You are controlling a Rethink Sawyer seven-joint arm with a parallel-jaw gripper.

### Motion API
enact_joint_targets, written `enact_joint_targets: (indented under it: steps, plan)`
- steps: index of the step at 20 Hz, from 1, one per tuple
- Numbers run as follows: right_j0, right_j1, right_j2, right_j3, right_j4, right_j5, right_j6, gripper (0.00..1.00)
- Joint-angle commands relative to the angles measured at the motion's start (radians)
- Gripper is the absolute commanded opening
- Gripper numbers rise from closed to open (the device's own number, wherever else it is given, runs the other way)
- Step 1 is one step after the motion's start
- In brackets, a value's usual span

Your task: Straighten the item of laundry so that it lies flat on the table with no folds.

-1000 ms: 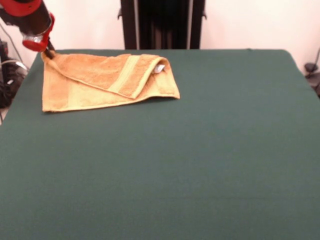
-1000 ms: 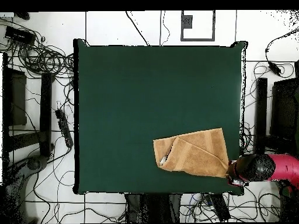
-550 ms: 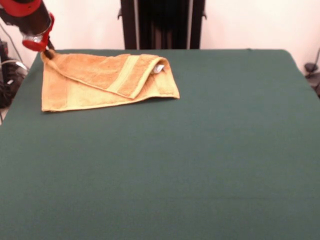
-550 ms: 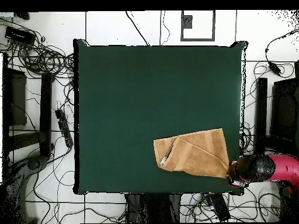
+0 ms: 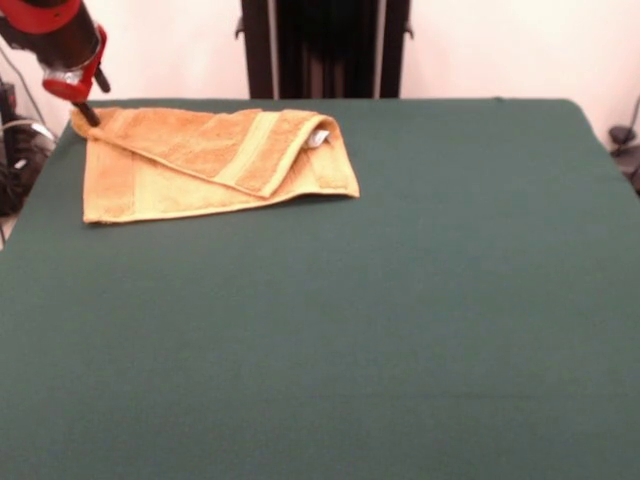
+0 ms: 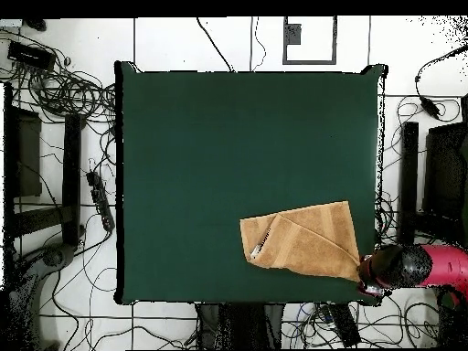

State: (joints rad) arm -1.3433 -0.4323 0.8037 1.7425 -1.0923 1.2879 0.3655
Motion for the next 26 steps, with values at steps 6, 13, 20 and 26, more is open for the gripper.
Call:
enact_joint_targets:
  steps: [6,13,20,26]
  plan:
    - [0.057,-0.061,-0.005,0.025,0.063,0.012,-0.183,1.00]
    - [0.044,-0.101,0.121,0.151,0.315,-0.051,-0.023,1.00]
    - [0.054,-0.131,0.181,0.226,0.483,-0.194,0.128,1.00]
    - [0.091,-0.139,0.163,0.255,0.529,-0.329,0.200,1.00]
